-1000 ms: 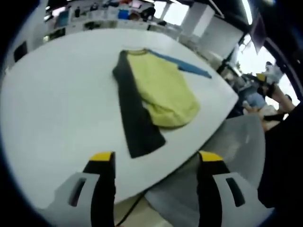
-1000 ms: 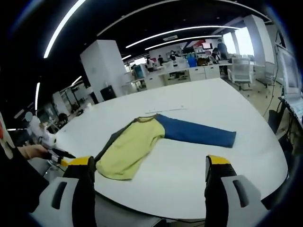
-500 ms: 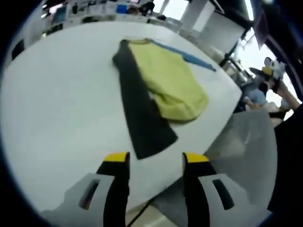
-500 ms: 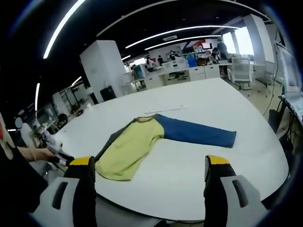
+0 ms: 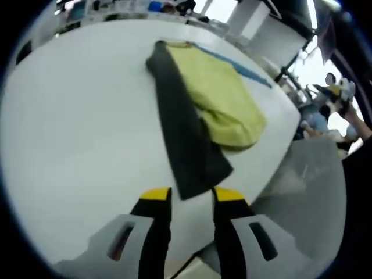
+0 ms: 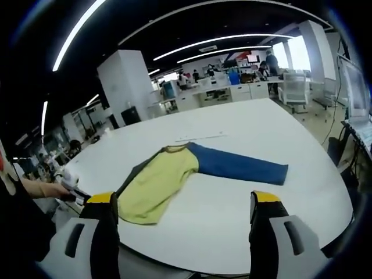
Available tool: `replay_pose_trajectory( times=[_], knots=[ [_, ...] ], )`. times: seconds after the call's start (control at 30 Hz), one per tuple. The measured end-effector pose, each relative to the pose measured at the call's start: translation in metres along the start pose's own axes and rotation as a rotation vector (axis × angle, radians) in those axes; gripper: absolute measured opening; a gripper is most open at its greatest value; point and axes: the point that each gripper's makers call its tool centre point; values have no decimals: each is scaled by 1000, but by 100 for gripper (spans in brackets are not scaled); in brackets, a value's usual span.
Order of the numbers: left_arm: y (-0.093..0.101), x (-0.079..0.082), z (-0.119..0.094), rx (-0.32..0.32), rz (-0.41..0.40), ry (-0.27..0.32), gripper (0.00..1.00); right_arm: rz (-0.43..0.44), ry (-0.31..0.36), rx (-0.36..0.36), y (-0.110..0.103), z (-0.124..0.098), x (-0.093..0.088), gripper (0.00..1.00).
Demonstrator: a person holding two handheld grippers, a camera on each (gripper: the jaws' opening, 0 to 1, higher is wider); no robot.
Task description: Fold the garment on the visible template until the final outline fits inside the template.
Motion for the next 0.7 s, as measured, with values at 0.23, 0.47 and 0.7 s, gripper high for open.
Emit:
replay_pose_trajectory(
  times=[0.23, 0.47, 0.7],
  knots=[
    [-3, -4, 3, 8, -15, -20, 16, -2, -1, -5, 2, 3, 1, 93],
    [-6, -2, 8, 25, -8, -37, 9, -6, -7, -5, 1, 5, 0, 92],
    [-9, -3, 10, 39, -14, -47, 4, -3, -9, -6, 2, 7, 0, 92]
  ],
)
Point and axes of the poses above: the point that each gripper's makers call its tool centre point, and the gripper's own axes: z roughly forward along the fingers, y roughly to its right, x roughly out of its top, and after that the axes turned 6 degrees about -y, right-handed
